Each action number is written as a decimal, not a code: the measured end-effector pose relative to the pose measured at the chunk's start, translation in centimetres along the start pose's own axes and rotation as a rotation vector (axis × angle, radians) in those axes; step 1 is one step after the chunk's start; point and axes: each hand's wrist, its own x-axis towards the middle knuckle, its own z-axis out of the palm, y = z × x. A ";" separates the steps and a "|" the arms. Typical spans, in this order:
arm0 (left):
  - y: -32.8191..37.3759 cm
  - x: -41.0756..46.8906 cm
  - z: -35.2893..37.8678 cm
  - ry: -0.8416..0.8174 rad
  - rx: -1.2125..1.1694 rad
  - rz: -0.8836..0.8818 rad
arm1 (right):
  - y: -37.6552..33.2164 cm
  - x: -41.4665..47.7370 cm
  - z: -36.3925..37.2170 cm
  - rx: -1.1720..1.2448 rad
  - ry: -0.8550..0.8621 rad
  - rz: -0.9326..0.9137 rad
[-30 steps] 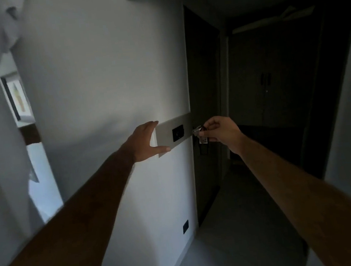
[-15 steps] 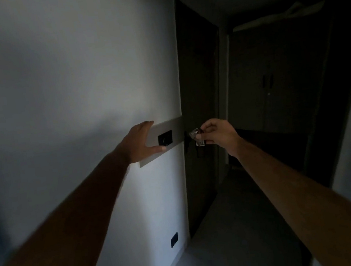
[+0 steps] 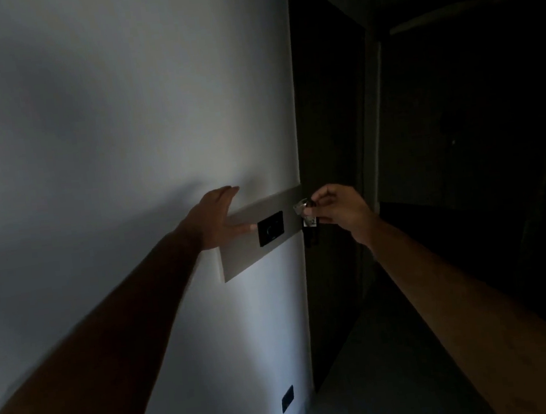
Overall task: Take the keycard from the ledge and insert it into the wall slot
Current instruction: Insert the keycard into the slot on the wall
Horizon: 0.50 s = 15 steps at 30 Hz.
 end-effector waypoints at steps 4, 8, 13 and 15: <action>-1.2 2.7 1.0 0.007 0.002 0.007 | 1.7 3.1 0.1 -0.008 0.000 0.010; -1.9 4.5 2.9 -0.009 0.013 -0.003 | 3.1 6.1 -0.2 0.008 -0.006 0.013; -2.1 7.4 4.4 -0.021 0.039 -0.040 | 4.5 9.8 -0.8 0.010 -0.037 -0.005; -2.2 8.6 5.2 -0.026 0.062 -0.065 | 4.9 11.4 -1.2 0.016 -0.050 -0.011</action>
